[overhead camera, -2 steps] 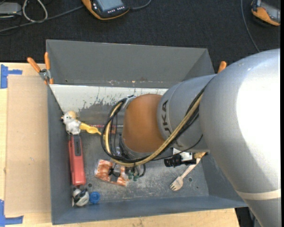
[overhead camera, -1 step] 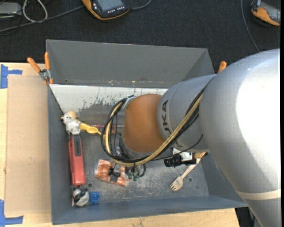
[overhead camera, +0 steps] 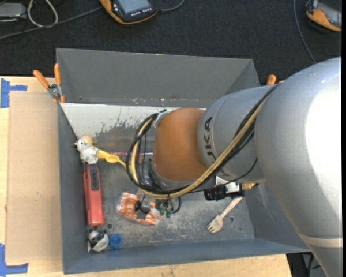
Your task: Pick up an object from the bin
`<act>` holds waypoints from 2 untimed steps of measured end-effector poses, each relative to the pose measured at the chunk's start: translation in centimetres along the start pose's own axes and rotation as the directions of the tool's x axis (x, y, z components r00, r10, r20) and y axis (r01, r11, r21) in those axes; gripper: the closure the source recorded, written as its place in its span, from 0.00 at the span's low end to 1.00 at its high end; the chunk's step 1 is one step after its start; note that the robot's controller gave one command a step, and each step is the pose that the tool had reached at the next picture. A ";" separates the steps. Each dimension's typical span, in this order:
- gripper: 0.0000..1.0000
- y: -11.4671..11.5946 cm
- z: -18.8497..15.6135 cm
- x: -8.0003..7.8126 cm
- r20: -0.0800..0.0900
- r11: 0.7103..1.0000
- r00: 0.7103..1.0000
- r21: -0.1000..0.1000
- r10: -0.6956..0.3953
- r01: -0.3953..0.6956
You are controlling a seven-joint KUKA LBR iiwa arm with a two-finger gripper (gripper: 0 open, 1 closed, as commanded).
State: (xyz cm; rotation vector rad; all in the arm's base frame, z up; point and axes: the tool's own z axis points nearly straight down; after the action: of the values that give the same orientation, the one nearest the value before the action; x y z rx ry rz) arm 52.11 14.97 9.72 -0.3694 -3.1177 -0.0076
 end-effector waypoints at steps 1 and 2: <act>1.00 0.0 -2.1 0.0 -0.001 1.000 1.000 0.000 0.001 -0.001; 1.00 0.0 -4.6 0.0 -0.001 1.000 1.000 -0.001 0.001 -0.001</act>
Offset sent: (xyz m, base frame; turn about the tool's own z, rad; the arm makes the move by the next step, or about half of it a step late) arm 0.0004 -0.0001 0.0537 0.0004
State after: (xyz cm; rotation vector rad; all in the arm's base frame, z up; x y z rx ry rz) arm 52.13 14.92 14.27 -0.3712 -3.1167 -0.0089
